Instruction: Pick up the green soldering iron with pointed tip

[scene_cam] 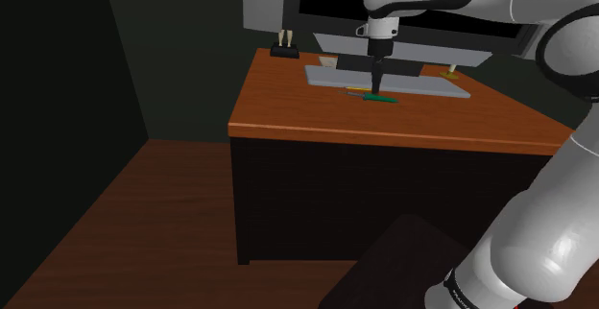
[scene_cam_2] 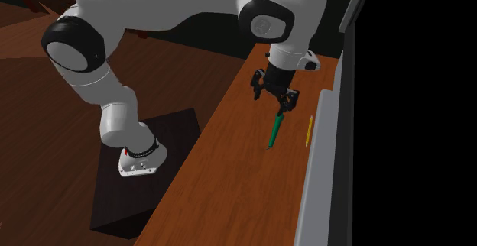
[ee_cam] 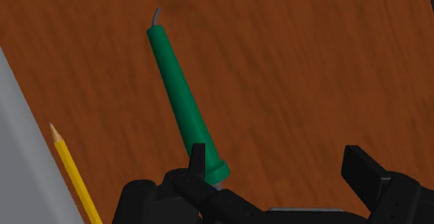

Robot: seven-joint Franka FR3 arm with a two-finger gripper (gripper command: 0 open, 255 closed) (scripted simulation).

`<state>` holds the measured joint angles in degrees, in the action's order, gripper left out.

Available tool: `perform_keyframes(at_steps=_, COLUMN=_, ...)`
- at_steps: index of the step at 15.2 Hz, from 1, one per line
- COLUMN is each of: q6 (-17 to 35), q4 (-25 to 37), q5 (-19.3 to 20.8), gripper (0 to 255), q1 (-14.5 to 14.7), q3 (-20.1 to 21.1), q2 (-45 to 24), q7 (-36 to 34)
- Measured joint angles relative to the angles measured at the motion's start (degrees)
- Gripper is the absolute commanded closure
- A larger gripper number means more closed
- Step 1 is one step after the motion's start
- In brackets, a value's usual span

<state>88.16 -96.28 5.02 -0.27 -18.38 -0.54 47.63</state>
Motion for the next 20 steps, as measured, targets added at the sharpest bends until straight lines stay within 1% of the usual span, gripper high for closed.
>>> perform_keyframes(at_steps=2, q6=-0.96, q4=5.76, q5=-1.73, gripper=0, q1=-0.93, q3=-0.71, q2=-5.34, q7=3.90)
perform_keyframes(at_steps=4, q6=-1.53, q4=9.31, q5=-2.82, gripper=0, q1=-1.66, q3=-0.96, q2=-8.64, q7=6.19)
perform_keyframes(at_steps=6, q6=-0.43, q4=8.89, q5=-3.07, gripper=0, q1=-1.80, q3=-0.95, q2=-9.40, q7=6.66)
perform_keyframes(at_steps=11, q6=3.26, q4=4.93, q5=-3.02, gripper=0, q1=-1.68, q3=-0.87, q2=-9.15, q7=6.46)
perform_keyframes(at_steps=12, q6=3.54, q4=4.64, q5=-3.02, gripper=255, q1=-1.66, q3=-0.85, q2=-9.15, q7=6.40)
perform_keyframes(at_steps=20, q6=4.11, q4=4.25, q5=-2.92, gripper=255, q1=-1.66, q3=-0.88, q2=-8.59, q7=6.47)
